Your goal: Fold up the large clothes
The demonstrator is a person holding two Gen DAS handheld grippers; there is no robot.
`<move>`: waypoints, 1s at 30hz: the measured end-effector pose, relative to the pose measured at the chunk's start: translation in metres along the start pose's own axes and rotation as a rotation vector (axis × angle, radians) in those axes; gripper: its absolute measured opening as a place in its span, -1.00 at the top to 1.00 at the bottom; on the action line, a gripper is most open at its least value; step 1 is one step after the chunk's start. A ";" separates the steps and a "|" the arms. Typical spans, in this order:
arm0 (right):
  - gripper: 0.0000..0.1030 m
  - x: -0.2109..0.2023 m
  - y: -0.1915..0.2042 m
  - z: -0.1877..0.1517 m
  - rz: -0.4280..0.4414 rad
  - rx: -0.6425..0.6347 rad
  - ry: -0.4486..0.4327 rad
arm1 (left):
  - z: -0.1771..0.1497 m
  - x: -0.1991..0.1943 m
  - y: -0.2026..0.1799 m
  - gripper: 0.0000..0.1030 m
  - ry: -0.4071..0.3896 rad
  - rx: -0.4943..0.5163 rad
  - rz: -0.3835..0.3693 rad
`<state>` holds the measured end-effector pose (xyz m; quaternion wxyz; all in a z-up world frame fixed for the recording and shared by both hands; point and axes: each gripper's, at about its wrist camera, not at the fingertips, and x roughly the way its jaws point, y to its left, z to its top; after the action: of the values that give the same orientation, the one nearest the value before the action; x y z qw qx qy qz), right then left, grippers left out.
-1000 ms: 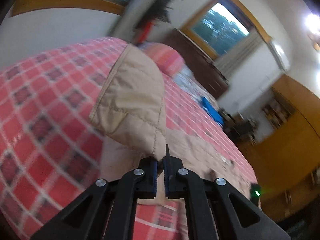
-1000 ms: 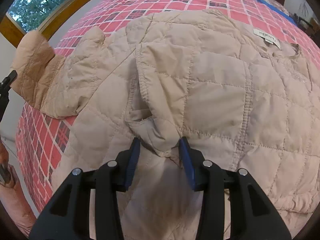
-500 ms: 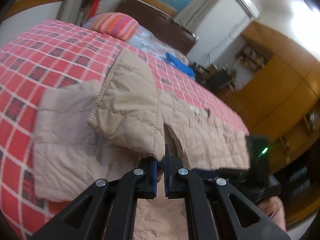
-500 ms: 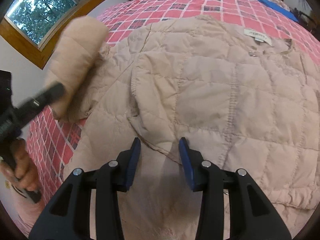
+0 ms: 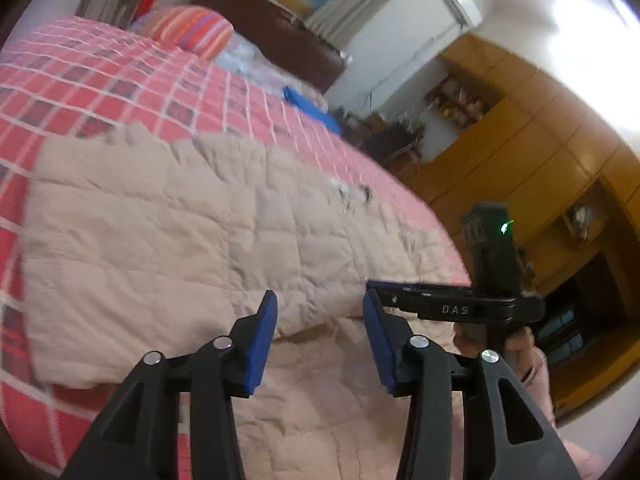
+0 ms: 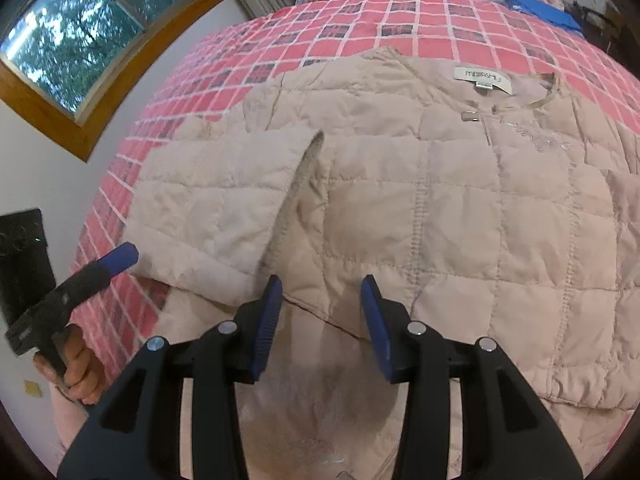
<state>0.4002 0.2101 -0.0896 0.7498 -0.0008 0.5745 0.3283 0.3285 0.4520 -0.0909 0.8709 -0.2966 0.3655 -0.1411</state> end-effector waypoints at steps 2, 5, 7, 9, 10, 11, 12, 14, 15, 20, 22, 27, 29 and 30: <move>0.18 -0.009 -0.001 0.002 0.032 0.016 -0.017 | 0.005 -0.003 0.013 0.16 -0.017 -0.017 0.097; 0.18 -0.018 0.003 0.004 0.048 0.013 -0.036 | 0.011 0.009 0.040 0.31 0.011 -0.070 0.222; 0.18 -0.016 0.009 0.007 0.053 0.000 -0.031 | 0.008 0.021 0.049 0.44 0.047 -0.093 0.243; 0.18 -0.006 0.017 0.009 0.069 -0.010 -0.009 | 0.004 0.034 0.054 0.60 0.068 -0.111 0.267; 0.18 -0.001 0.020 0.009 0.070 -0.013 0.003 | 0.003 0.034 0.056 0.71 0.067 -0.119 0.269; 0.18 0.008 0.024 0.010 0.064 -0.014 0.020 | 0.002 0.034 0.058 0.87 0.064 -0.133 0.270; 0.18 0.017 0.027 0.010 0.059 -0.016 0.038 | 0.002 0.032 0.062 0.92 0.063 -0.152 0.256; 0.42 0.029 0.032 0.008 0.069 -0.024 0.063 | 0.002 0.027 0.066 1.00 0.065 -0.172 0.237; 0.47 0.033 0.034 0.007 0.057 -0.031 0.067 | 0.001 0.022 0.064 1.00 0.059 -0.167 0.232; 0.77 0.027 0.034 0.005 0.067 -0.061 0.025 | 0.001 -0.016 0.056 0.69 -0.026 -0.149 0.236; 0.80 0.015 0.030 0.005 0.096 -0.053 -0.001 | 0.007 -0.034 0.059 -0.18 -0.085 -0.162 0.299; 0.83 -0.023 0.020 0.007 0.131 -0.048 -0.080 | 0.013 -0.037 0.072 -0.26 -0.086 -0.198 0.321; 0.83 -0.041 0.012 0.007 0.164 -0.031 -0.116 | 0.012 -0.034 0.069 -0.26 -0.076 -0.198 0.309; 0.83 -0.050 0.009 0.006 0.172 -0.024 -0.133 | 0.012 -0.030 0.067 -0.26 -0.070 -0.189 0.306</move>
<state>0.3953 0.1948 -0.0413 0.7553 0.0612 0.5174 0.3977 0.3181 0.5235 -0.1090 0.8625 -0.3229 0.3877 0.0386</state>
